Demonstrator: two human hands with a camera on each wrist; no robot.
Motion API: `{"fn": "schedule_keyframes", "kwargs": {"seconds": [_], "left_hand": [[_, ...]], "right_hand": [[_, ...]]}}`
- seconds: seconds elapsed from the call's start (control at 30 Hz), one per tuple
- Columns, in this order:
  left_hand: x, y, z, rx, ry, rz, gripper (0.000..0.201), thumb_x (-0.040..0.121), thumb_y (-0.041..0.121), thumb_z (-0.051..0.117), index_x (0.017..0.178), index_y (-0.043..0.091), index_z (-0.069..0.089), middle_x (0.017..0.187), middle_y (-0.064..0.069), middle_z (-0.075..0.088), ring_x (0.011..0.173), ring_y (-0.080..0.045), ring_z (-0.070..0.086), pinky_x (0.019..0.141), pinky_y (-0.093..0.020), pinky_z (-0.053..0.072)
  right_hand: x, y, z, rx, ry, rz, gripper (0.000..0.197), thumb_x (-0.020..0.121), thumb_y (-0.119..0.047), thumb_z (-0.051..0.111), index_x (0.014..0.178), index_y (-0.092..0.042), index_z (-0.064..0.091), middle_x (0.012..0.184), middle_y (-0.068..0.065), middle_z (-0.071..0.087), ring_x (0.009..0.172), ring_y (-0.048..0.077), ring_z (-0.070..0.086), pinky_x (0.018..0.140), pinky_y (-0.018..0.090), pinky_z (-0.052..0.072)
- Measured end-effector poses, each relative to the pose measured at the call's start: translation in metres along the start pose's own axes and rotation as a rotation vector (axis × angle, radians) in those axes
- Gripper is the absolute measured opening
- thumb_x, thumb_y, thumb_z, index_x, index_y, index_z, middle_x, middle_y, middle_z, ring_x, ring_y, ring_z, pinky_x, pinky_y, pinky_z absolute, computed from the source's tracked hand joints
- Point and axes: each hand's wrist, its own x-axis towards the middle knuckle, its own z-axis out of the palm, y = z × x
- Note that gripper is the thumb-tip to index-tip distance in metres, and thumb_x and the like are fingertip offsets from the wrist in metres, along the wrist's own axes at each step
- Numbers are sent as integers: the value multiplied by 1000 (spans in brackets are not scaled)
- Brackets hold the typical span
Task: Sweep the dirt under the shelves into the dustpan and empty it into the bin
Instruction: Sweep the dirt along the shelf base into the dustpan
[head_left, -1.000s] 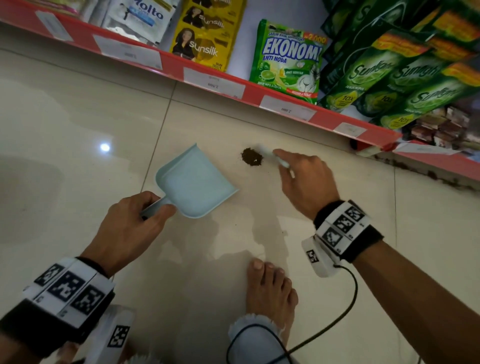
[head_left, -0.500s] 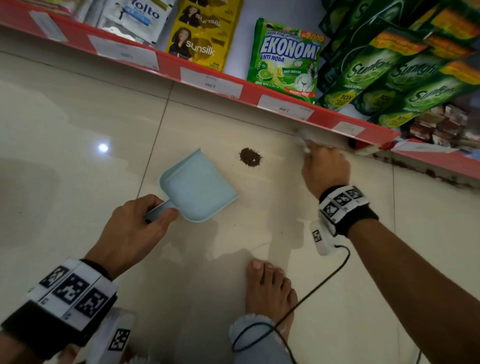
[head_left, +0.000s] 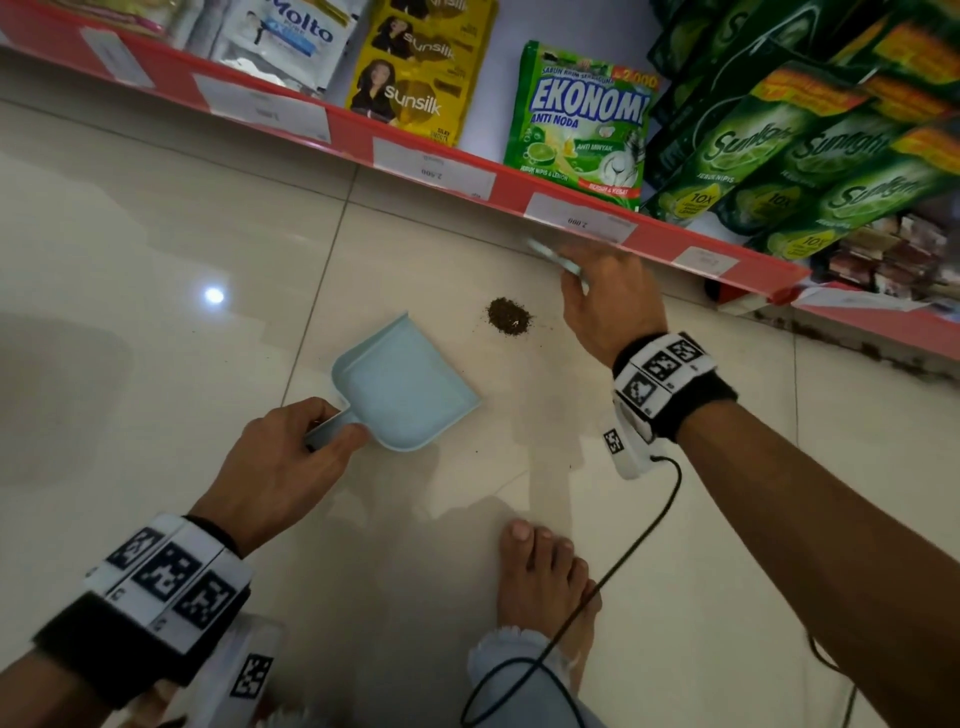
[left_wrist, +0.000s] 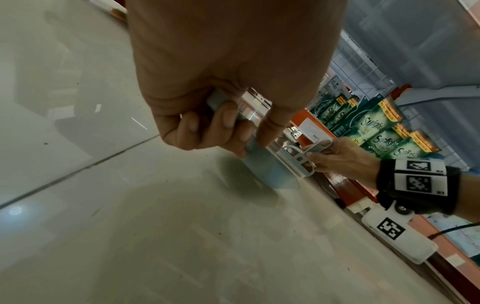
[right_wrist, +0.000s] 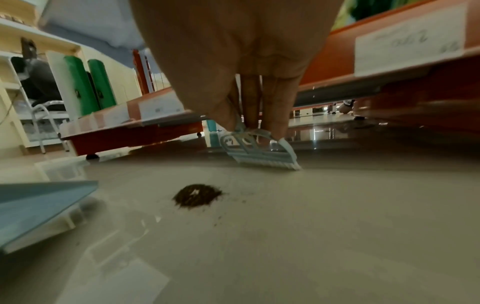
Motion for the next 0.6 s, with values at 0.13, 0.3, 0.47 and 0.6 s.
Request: {"fn": "schedule_keyframes", "kwargs": {"seconds": [0.13, 0.3, 0.47, 0.6], "left_hand": [[5, -2, 14, -18, 10, 33, 41, 90, 40, 65, 59, 23, 45, 46, 10, 43, 46, -8, 42, 49, -25, 32], [5, -4, 17, -47, 16, 13, 38, 90, 39, 65, 62, 20, 48, 48, 8, 46, 48, -8, 43, 50, -25, 32], [10, 9, 22, -23, -33, 26, 36, 90, 37, 65, 64, 19, 48, 54, 7, 50, 52, -11, 46, 52, -26, 33], [19, 22, 27, 7, -37, 16, 35, 89, 37, 66, 63, 20, 48, 55, 6, 51, 52, -11, 47, 51, -26, 32]], "right_hand": [[-14, -7, 14, 94, -103, -187, 32, 96, -8, 52, 125, -11, 66, 125, 8, 67, 109, 28, 63, 94, 43, 52], [-35, 10, 9, 170, -168, -315, 32, 93, -4, 60, 124, -10, 68, 126, 12, 67, 114, 30, 63, 99, 47, 51], [-35, 18, -3, 269, 16, -322, 26, 97, -11, 59, 121, -9, 68, 115, 8, 70, 100, 23, 66, 90, 39, 54], [-28, 25, -8, 218, 117, -151, 26, 98, -15, 55, 121, -11, 66, 110, 7, 69, 92, 25, 64, 82, 43, 55]]}}
